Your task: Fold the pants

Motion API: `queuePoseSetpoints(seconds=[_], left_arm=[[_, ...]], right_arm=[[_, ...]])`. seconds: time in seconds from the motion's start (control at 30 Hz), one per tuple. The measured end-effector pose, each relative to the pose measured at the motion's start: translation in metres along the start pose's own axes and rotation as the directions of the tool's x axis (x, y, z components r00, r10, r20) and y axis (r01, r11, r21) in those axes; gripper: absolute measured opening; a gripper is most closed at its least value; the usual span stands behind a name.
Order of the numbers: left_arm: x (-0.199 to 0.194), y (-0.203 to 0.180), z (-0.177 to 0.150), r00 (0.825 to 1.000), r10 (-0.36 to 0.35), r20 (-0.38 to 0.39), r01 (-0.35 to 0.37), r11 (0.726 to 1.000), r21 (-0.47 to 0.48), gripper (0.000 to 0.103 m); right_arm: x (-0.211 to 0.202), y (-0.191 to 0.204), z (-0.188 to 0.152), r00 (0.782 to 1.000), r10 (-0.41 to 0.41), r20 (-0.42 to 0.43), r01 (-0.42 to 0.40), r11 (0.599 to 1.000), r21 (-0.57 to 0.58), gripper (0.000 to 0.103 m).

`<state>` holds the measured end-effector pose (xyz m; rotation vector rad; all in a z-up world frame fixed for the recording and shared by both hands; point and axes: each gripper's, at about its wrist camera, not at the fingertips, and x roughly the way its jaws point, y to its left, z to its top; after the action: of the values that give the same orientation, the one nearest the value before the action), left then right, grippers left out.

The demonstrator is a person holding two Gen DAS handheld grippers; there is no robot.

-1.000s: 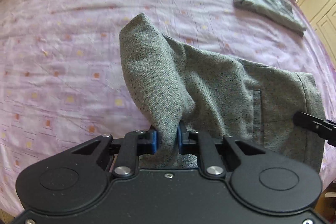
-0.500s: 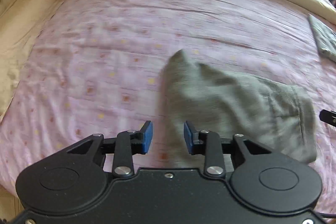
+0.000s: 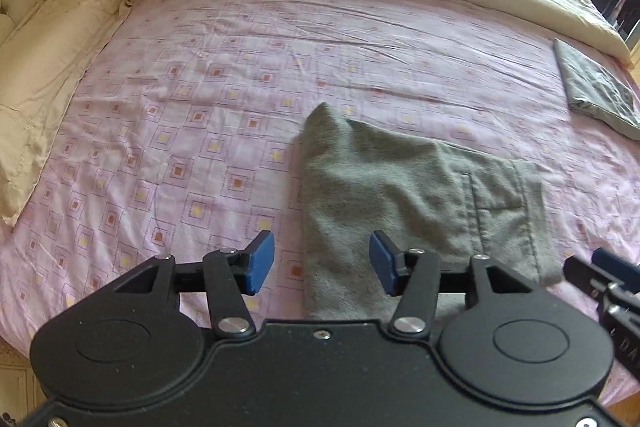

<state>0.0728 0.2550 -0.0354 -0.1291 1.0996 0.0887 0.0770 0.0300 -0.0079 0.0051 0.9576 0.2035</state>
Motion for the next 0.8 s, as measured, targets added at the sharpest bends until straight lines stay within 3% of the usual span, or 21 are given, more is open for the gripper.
queuePoseSetpoints(seconds=[0.2, 0.37, 0.8], left_arm=[[-0.010, -0.024, -0.014, 0.997, -0.021, -0.069, 0.021, 1.000, 0.002, 0.060], [-0.021, -0.042, -0.027, 0.998, 0.013, -0.065, -0.013, 1.000, -0.011, 0.065], [-0.038, -0.071, -0.055, 0.995, 0.072, -0.065, -0.075, 0.996, -0.049, 0.065]], right_arm=[[-0.020, -0.007, -0.008, 1.000, 0.003, 0.000, -0.003, 1.000, 0.009, 0.033], [-0.031, -0.016, -0.001, 1.000, 0.015, 0.028, -0.014, 1.000, -0.021, 0.033], [-0.044, -0.036, -0.005, 0.998, 0.057, 0.029, -0.054, 0.995, -0.084, 0.033]])
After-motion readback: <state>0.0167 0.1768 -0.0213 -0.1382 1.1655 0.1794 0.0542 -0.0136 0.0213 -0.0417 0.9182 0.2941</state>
